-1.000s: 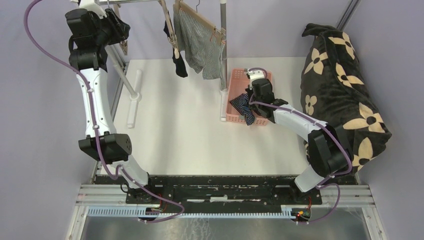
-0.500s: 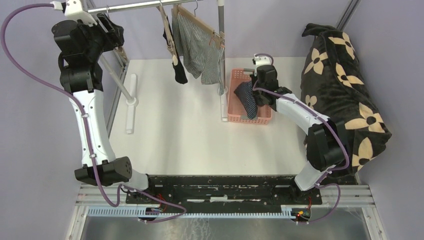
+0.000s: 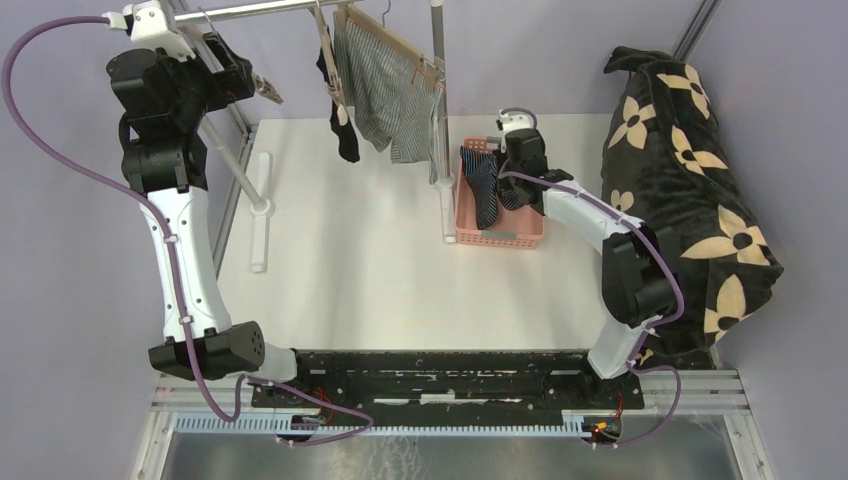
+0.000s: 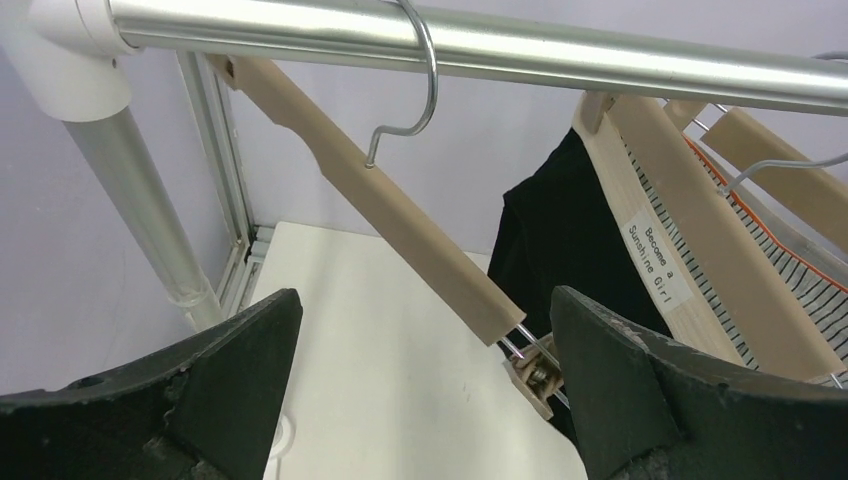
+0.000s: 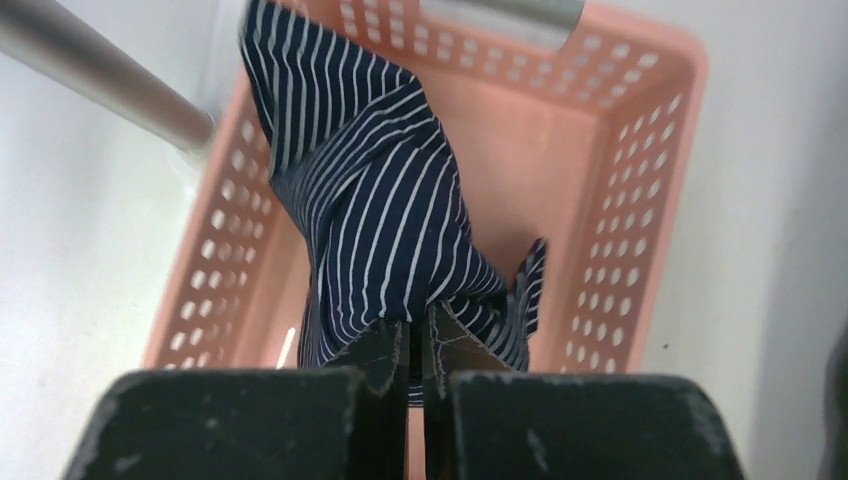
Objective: Remove the underwear clipped to the hanger
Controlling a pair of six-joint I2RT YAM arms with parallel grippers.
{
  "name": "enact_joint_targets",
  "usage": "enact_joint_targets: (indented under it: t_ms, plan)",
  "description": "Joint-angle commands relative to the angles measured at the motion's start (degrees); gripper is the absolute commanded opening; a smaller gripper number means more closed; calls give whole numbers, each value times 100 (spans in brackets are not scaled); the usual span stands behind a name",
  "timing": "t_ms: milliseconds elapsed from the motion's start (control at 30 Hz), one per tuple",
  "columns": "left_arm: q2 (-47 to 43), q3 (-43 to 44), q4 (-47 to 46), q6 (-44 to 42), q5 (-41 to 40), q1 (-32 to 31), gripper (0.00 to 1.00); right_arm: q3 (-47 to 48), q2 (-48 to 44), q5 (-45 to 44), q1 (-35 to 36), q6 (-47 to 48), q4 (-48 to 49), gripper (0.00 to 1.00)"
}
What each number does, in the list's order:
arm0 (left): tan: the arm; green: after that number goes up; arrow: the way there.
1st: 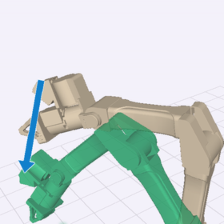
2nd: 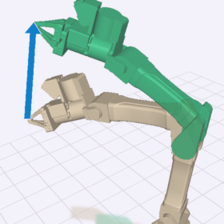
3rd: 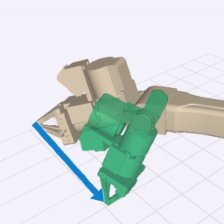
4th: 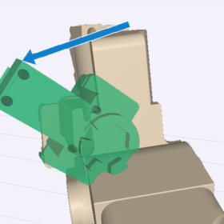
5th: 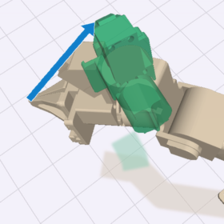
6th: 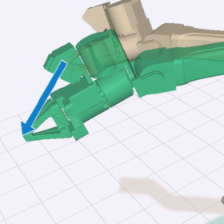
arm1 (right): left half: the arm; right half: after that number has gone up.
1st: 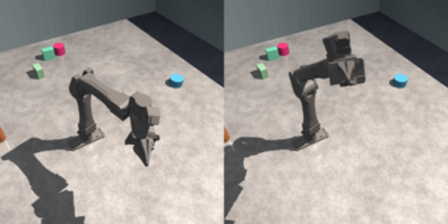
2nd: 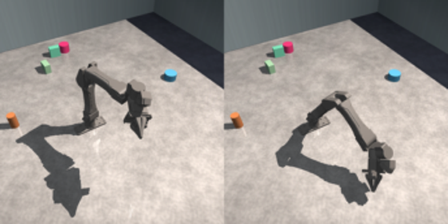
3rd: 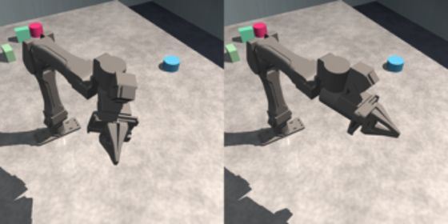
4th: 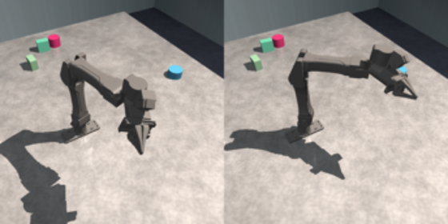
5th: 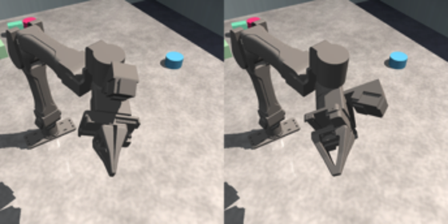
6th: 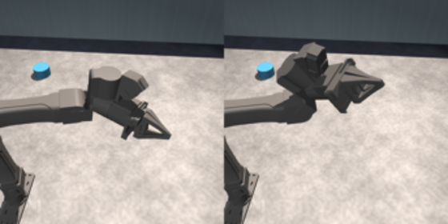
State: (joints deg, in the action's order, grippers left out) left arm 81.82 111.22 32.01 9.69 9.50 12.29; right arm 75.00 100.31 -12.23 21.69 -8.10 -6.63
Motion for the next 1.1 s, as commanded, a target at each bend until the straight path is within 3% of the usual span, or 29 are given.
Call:
enact_joint_targets:
  t_ms: [0,133,200,267,333,433,733,1067]
  plan:
    - [-201,18,-340,-196,-50,19,99,-159,247,109,-7,-200,74,1]
    - [-123,5,-423,-183,-68,19,99,-319,259,167,-9,-286,143,4]
    - [-93,-55,-454,-170,-82,19,99,-360,213,196,-14,-273,161,21]
    - [-116,-128,-467,-162,-73,17,99,-399,147,212,-9,-219,158,29]
    - [-211,-271,-543,-125,6,19,99,-453,29,161,-14,-202,169,49]
    - [-432,-419,-623,-67,11,19,99,-592,-273,91,-7,-197,211,63]
    - [-1576,-880,-724,96,287,19,99,-1020,-1959,-10,-7,-137,66,71]
    - [-2833,-1680,-950,323,641,16,100,-961,-3280,-55,-5,-144,-856,71]
